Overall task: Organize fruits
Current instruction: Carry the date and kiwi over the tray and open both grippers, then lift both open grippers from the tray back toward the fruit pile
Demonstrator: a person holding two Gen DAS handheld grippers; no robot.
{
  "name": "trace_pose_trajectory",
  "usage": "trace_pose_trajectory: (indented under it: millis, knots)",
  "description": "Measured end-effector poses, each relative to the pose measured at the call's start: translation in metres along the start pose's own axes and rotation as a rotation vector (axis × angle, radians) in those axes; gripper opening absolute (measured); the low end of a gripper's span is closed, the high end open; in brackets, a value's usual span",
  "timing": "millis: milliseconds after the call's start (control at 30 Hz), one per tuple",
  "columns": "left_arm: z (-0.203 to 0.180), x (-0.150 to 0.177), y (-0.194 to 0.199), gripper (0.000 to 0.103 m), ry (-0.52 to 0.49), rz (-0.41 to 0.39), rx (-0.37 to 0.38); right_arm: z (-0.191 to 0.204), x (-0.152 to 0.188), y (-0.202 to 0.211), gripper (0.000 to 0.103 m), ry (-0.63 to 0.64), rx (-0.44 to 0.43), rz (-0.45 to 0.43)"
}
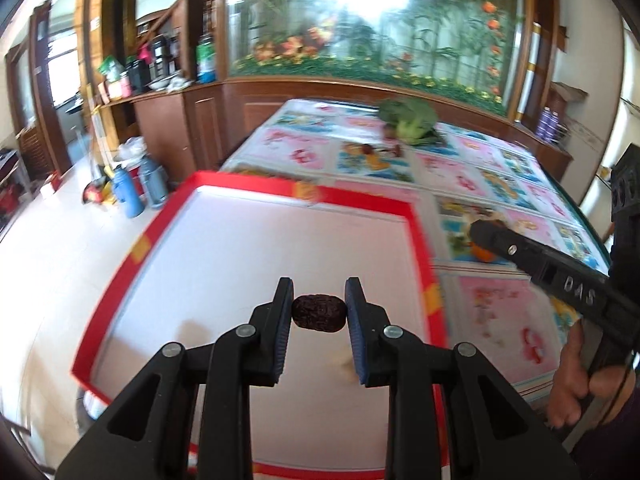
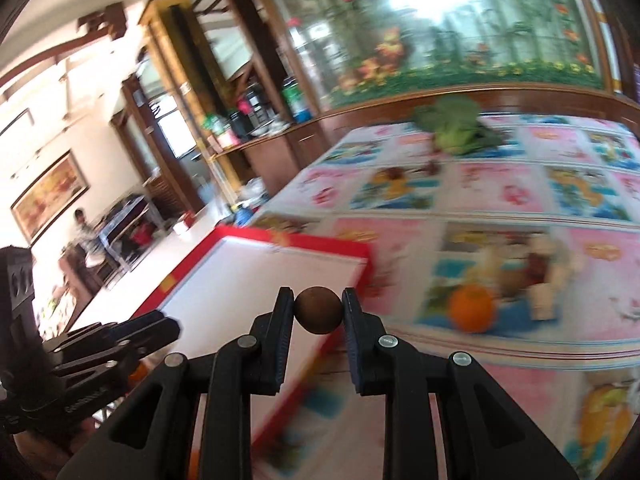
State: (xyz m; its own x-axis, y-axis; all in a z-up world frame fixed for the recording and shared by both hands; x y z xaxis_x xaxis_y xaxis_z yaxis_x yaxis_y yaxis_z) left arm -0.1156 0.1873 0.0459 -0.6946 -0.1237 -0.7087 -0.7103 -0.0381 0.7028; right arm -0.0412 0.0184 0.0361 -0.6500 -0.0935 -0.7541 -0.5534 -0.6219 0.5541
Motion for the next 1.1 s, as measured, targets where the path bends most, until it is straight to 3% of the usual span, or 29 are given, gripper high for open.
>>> trace_pose_trajectory:
  millis: [100,267,667,767,800,833,1000,1100]
  knots:
    - [0.020,0.004,-0.002,0.028,0.028,0.009,-0.032,0.028,0.000,-0.024,0.023,0.047,-0.030,0.041]
    - [0.044,0.008,-0.010,0.028,0.064,0.034,-0.091,0.049,0.000,-0.054,0.023,0.111,0.012,0.099]
    - [0.055,0.017,-0.034,0.030,0.109,0.125,-0.172,0.062,0.028,-0.066,0.024,0.252,0.110,0.205]
    - [0.056,0.018,-0.035,0.058,0.125,0.129,-0.187,0.064,0.029,-0.067,0.025,0.279,0.122,0.214]
    - [0.057,0.018,-0.033,0.065,0.130,0.125,-0.194,0.064,0.029,-0.066,0.031,0.278,0.119,0.219]
    - [0.057,0.019,-0.032,0.066,0.134,0.119,-0.198,0.064,0.028,-0.064,0.038,0.275,0.112,0.214]
    - [0.054,0.016,-0.023,0.078,0.150,0.099,-0.197,0.058,0.017,-0.045,0.046,0.248,0.094,0.112]
    - [0.045,0.015,-0.020,0.080,0.136,0.096,-0.182,0.048,0.011,-0.038,0.049,0.231,0.116,0.071]
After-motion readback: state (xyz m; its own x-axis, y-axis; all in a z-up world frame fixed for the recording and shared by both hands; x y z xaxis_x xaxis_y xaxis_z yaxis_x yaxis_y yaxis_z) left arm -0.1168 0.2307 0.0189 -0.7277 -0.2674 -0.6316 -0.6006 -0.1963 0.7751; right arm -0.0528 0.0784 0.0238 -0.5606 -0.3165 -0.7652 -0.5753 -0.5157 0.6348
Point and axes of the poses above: each gripper's, at about its wrist camera, not at the fingertips, and y roughly against the way its jaws point, z to its left, x to its underside, the point moved 3 cm from there along -y, roughly the way its jaws point, and after that the axes turned 3 degrees about z, right-handed, at the moved point
